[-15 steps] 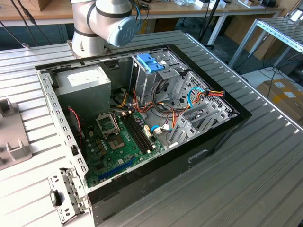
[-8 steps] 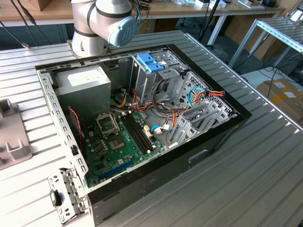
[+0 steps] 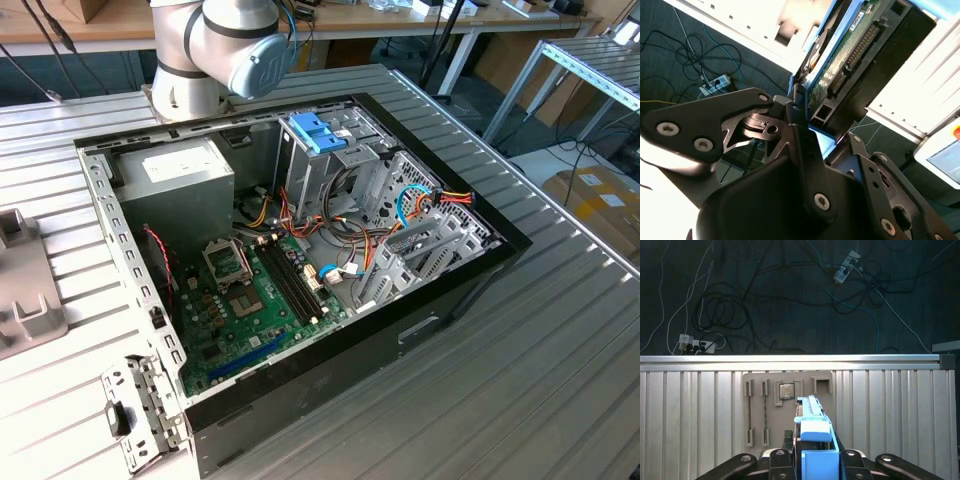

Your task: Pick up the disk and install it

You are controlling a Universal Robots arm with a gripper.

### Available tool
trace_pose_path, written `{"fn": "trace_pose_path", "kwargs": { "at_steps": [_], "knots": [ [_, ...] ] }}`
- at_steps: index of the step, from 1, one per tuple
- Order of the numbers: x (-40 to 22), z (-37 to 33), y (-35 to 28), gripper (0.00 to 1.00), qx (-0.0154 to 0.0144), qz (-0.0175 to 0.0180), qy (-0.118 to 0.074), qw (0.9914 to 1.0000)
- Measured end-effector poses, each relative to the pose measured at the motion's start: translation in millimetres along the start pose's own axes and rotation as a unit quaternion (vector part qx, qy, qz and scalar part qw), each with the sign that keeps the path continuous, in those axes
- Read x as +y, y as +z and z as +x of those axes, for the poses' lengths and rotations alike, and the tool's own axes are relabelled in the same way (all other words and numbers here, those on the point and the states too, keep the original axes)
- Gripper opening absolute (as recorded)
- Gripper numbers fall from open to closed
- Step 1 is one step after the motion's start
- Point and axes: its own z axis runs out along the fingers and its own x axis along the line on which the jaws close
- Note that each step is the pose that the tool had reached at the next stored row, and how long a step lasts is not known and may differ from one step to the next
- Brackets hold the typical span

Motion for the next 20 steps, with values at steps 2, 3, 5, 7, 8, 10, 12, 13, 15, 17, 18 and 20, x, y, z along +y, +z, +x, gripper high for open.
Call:
{"fn": "trace_pose_path", "kwargs": {
  "at_steps": [2, 3, 5, 7, 8, 10, 12, 13, 15, 17, 18, 20],
  "knots": [
    [-0.1, 1.4, 0.0, 0.37, 0.0, 0.0, 0.0, 1.0],
    [-0.1, 1.9, -0.1, 0.37, 0.0, 0.0, 0.0, 1.0],
    [-0.1, 2.6, -0.1, 0.37, 0.0, 0.0, 0.0, 1.0],
    [-0.1, 3.5, -0.1, 0.37, 0.0, 0.0, 0.0, 1.0],
    [-0.1, 3.9, -0.1, 0.37, 0.0, 0.0, 0.0, 1.0],
    [-0.1, 4.7, -0.1, 0.37, 0.0, 0.0, 0.0, 1.0],
    [-0.2, 5.8, -0.1, 0.37, 0.0, 0.0, 0.0, 1.0],
    [-0.2, 6.1, -0.1, 0.37, 0.0, 0.0, 0.0, 1.0],
    [-0.2, 7.0, -0.1, 0.37, 0.0, 0.0, 0.0, 1.0],
    [-0.3, 7.7, -0.2, 0.37, 0.0001, -0.0001, 0.0, 1.0],
    [-0.3, 8.1, -0.1, 0.37, 0.0001, 0.0, 0.0, 1.0],
    [-0.3, 8.9, -0.1, 0.37, 0.0001, 0.0, 0.0, 1.0]
  ]
}}
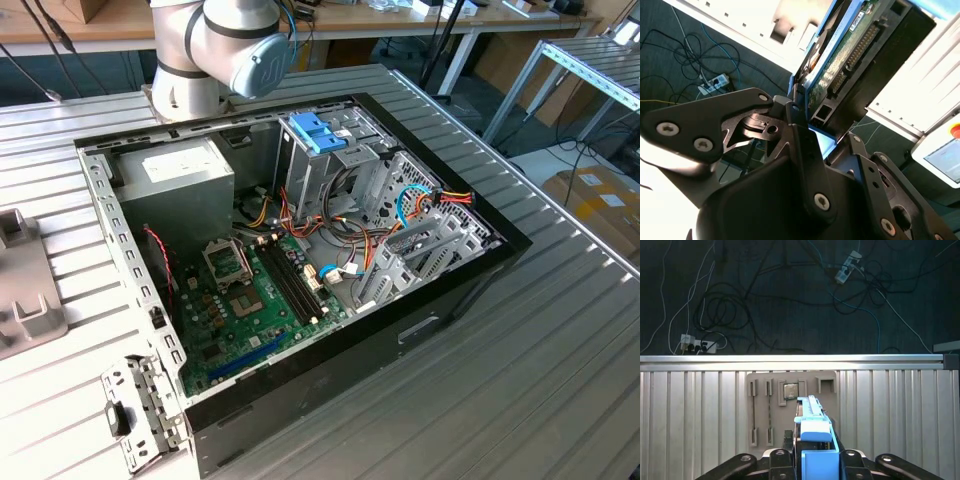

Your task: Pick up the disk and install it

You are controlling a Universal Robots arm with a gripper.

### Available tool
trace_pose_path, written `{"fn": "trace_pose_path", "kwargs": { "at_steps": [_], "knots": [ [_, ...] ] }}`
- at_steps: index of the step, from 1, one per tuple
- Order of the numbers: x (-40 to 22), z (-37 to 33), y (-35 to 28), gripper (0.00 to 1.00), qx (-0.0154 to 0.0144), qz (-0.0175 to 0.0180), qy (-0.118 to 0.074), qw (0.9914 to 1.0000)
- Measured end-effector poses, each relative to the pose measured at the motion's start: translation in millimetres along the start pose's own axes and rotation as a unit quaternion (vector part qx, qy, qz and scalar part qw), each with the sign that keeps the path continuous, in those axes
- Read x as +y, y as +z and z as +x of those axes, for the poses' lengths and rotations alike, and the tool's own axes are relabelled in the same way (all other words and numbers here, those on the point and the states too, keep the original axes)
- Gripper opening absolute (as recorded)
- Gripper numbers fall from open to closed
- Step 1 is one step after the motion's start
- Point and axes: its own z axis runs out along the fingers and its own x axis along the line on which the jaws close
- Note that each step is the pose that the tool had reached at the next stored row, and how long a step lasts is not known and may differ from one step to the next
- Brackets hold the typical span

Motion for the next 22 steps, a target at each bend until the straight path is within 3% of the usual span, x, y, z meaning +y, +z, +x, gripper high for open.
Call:
{"fn": "trace_pose_path", "kwargs": {
  "at_steps": [22],
  "knots": [
    [-0.5, 8.8, -0.1, 0.37, 0.0002, 0.0, 0.0, 1.0]
  ]
}}
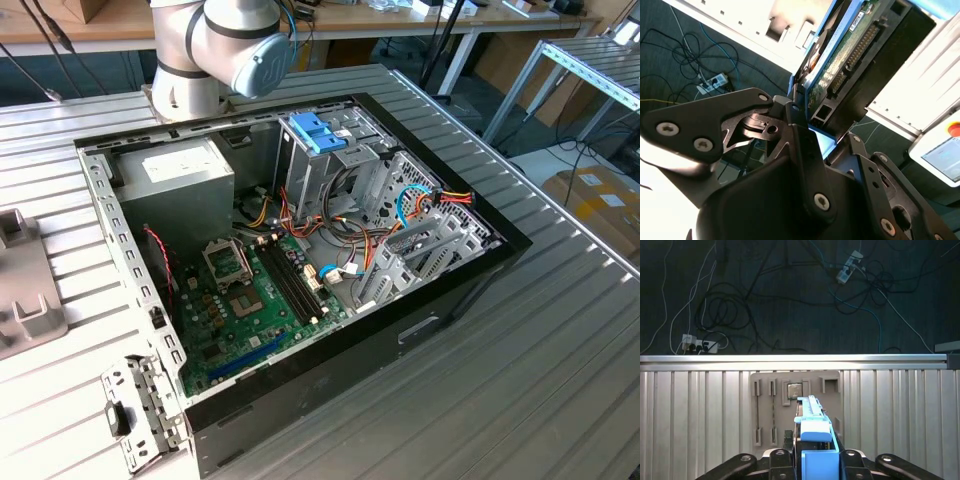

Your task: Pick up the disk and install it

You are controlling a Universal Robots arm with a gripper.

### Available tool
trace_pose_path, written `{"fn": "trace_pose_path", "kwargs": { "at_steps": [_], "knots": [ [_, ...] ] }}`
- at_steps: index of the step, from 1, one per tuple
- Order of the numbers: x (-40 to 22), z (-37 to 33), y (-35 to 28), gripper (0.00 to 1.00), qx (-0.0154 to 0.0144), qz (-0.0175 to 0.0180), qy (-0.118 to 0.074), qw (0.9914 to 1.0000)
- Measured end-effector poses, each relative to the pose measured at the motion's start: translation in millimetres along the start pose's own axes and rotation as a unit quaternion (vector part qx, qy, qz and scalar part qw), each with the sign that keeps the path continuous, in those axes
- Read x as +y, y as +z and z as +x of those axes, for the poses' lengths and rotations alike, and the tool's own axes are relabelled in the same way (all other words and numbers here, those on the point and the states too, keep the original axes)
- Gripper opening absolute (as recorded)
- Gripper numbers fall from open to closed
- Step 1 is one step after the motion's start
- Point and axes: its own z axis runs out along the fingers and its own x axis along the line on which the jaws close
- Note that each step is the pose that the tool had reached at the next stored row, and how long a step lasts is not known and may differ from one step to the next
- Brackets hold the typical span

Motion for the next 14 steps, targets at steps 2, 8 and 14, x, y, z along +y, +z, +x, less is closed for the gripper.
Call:
{"fn": "trace_pose_path", "kwargs": {
  "at_steps": [2, 8, 14],
  "knots": [
    [0.0, 0.8, 0.0, 0.37, 0.0, 0.0, 0.0, 1.0],
    [-0.2, 3.8, -0.1, 0.37, 0.0, 0.0, 0.0, 1.0],
    [-0.4, 8.4, -0.2, 0.37, 0.0, 0.0, 0.0, 1.0]
  ]
}}
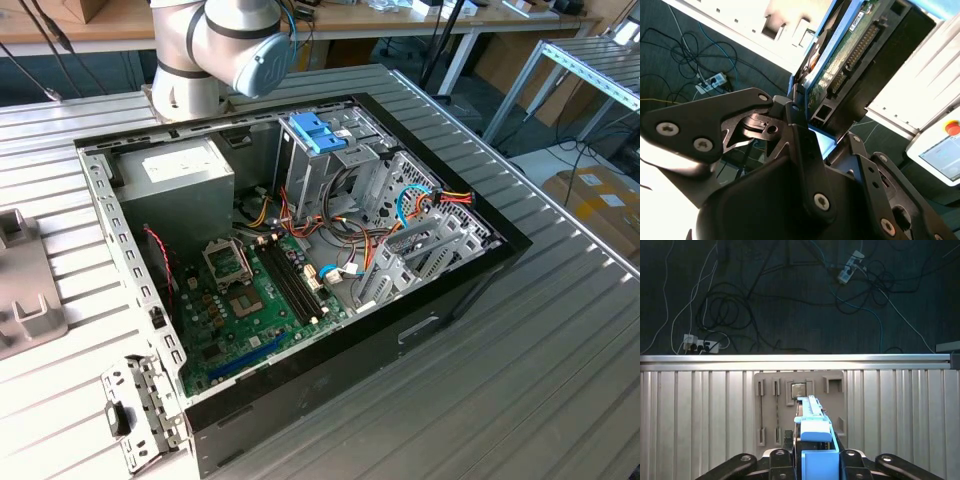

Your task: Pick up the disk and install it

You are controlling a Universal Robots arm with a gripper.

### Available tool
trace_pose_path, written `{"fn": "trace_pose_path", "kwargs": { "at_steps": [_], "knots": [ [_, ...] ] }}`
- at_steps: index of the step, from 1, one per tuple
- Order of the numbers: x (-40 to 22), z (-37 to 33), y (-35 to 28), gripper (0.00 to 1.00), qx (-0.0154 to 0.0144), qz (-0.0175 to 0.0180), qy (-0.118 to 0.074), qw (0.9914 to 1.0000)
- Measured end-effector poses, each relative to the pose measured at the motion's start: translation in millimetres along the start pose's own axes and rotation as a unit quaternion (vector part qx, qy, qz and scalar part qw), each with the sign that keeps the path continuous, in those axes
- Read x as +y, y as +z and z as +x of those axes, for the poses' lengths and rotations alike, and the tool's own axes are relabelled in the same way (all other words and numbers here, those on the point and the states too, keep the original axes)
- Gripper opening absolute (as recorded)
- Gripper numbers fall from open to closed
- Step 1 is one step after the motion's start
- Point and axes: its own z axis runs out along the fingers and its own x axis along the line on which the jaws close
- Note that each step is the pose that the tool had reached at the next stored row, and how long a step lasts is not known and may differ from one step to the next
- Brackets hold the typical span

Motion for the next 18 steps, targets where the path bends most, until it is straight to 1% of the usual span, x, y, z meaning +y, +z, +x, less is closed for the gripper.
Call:
{"fn": "trace_pose_path", "kwargs": {
  "at_steps": [10, 17, 18],
  "knots": [
    [-0.2, 7.3, -0.1, 0.37, 0.0, 0.0, 0.0, 1.0],
    [-0.3, 10.8, -0.1, 0.37, 0.0, 0.0, 0.0, 1.0],
    [-0.4, 13.4, -0.2, 0.37, 0.0, 0.0, 0.0, 1.0]
  ]
}}
